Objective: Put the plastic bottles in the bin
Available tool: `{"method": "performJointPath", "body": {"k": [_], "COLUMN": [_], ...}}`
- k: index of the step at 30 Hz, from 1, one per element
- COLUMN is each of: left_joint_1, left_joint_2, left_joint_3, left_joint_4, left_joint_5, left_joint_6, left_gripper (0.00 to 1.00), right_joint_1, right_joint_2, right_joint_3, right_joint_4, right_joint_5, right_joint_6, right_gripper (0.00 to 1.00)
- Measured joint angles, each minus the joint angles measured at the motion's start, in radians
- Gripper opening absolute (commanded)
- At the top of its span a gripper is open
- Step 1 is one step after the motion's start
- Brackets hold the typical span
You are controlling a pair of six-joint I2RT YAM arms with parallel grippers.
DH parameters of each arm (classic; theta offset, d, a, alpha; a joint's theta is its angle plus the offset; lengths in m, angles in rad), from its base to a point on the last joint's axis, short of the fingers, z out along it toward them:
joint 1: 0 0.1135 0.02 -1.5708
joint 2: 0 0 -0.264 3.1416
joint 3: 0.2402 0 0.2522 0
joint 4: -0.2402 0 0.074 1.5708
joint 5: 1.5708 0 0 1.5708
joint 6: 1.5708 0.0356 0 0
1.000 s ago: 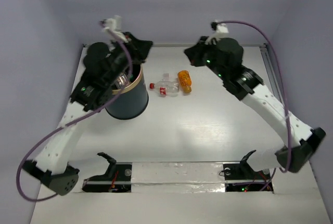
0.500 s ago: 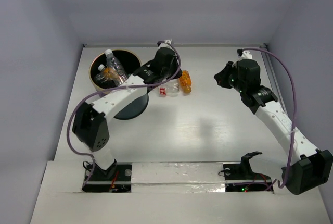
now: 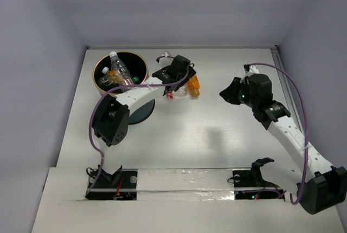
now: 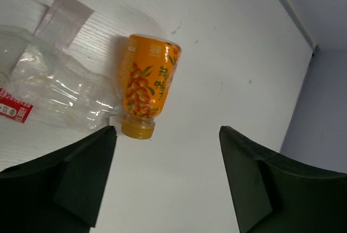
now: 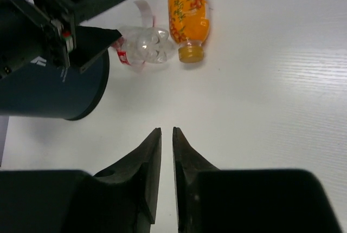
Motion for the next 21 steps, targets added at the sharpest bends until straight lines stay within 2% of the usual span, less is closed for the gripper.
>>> {"method": "performJointPath", "body": {"k": [10,21], "left_joint_1": [-0.021,-0.05], "left_joint_2": [0.021,0.106], "left_joint_3": [0.005,0.056], "left_joint_4": [-0.161,-0.33], "left_joint_5": [-0.105,-0.136], "left_joint_6": [-0.28,-0.449], "left_gripper": [0.84,0.87], "right_joint_1": [0.0,0.0], "right_joint_2": [-0.104,-0.195], "right_joint_3": [-0.128,-0.217], "right_joint_4": [-0.008,-0.018], "right_joint_5": [-0.119,-0.255], "right_joint_6": [-0.009,-0.011], "right_gripper": [0.23,0.24]}}
